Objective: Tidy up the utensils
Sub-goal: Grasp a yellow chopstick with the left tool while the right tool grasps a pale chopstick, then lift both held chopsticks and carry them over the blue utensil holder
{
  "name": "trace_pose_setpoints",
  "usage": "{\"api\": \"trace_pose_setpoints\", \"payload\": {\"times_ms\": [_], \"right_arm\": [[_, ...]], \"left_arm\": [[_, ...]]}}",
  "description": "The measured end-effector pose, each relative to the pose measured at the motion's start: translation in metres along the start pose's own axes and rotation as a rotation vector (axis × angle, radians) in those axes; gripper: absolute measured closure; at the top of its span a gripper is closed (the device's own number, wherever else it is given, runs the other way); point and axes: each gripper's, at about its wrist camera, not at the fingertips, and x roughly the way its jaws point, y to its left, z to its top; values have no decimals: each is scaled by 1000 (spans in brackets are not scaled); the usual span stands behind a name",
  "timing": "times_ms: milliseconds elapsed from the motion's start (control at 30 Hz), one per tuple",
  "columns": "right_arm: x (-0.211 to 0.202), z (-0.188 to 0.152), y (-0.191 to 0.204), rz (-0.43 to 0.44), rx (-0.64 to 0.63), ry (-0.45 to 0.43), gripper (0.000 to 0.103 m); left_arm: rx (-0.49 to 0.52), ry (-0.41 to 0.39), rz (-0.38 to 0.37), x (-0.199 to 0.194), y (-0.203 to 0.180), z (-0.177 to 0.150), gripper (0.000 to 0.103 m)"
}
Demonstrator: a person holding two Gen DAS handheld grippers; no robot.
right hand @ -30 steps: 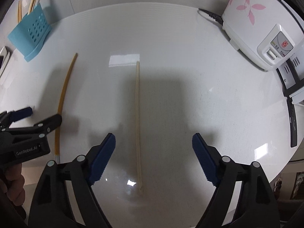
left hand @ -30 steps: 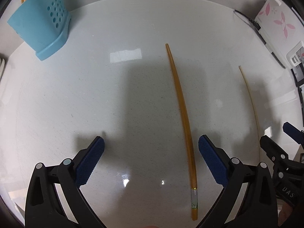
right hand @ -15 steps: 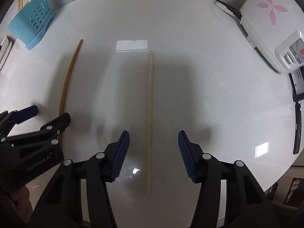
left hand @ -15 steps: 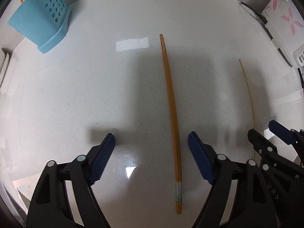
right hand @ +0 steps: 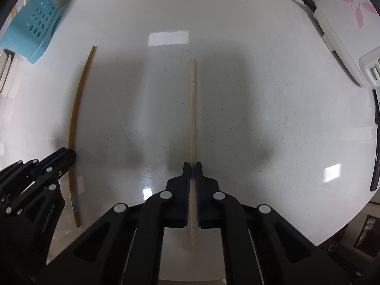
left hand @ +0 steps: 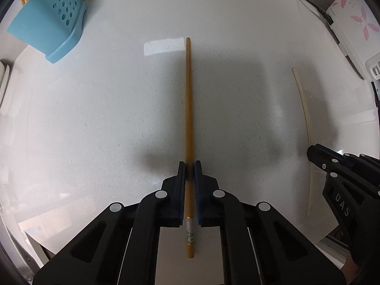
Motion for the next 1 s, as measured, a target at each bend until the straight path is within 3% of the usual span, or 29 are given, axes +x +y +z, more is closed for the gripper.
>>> {"api": "trace_pose_setpoints", "payload": {"times_ms": [500, 1000], "right_arm": [[-23, -3, -10, 19, 23, -74, 100], [-74, -5, 9, 74, 4, -227, 100]], "left_arm": [[-5, -59, -10, -20, 14, -19, 97], [-45, -218, -13, -69, 46, -15, 97]]}}
